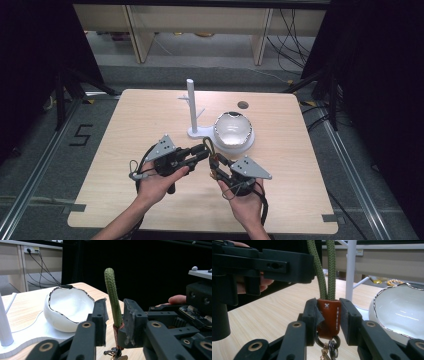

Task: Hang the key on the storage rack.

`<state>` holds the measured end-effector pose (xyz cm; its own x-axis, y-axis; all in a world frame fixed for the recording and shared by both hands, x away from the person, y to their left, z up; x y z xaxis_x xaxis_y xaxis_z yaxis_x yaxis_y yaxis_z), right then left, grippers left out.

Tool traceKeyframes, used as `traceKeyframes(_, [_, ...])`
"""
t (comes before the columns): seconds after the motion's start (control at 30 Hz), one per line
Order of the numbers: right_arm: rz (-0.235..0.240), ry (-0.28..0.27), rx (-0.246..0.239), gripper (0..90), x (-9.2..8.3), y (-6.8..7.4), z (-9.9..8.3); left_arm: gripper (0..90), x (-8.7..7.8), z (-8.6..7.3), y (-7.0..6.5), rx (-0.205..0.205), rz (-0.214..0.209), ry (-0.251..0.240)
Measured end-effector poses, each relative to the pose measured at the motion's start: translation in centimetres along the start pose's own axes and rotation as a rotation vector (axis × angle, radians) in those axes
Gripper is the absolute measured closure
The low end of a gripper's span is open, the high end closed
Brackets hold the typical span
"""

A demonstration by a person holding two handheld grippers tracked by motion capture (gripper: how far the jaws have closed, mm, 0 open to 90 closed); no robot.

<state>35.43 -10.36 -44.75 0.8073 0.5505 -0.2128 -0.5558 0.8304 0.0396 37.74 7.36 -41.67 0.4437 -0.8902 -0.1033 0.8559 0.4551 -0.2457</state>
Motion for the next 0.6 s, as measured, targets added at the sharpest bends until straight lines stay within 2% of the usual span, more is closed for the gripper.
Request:
traceKeyframes(0.07, [-0.008,0.006,0.008,69.4,-0.07,0.10,-0.03,73.6,0.05,-0.06,-0.01,0.004,-0.003,0.005])
traceKeyframes(0.17, [-0.009,0.012,-0.014,69.4,-0.06,0.26,-0.08,77.4,0.10,-0.05,0.01,0.003,-0.005,0.000])
traceKeyframes(0.4, [0.002,0.003,-0.022,69.4,0.09,0.41,-0.10,82.0,-0.03,-0.13,0.04,-0.002,-0.005,-0.003])
traceKeyframes(0.53, [-0.012,0.003,-0.036,69.2,0.04,0.44,-0.05,83.5,-0.07,-0.01,-0.07,-0.001,-0.008,-0.004])
traceKeyframes(0.57, [0.003,0.001,-0.014,69.1,0.11,0.60,-0.07,83.5,-0.08,0.06,-0.09,-0.004,-0.008,-0.001])
traceKeyframes(0.6, [0.003,0.000,-0.015,69.0,0.10,0.62,-0.05,83.7,-0.11,0.11,-0.11,-0.004,-0.006,0.003])
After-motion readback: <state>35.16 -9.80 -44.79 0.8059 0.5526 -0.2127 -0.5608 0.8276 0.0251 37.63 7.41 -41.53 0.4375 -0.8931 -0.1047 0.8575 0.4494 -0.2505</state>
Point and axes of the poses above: each handheld gripper's, and its own axes: x roughly forward along the jaws, z roughly out of its top, y roughly to its left, the point moved 3 cm from there along x, roughly forward along the jaws, and after that the axes turned 7 degrees about -z, right-handed, at the moved point
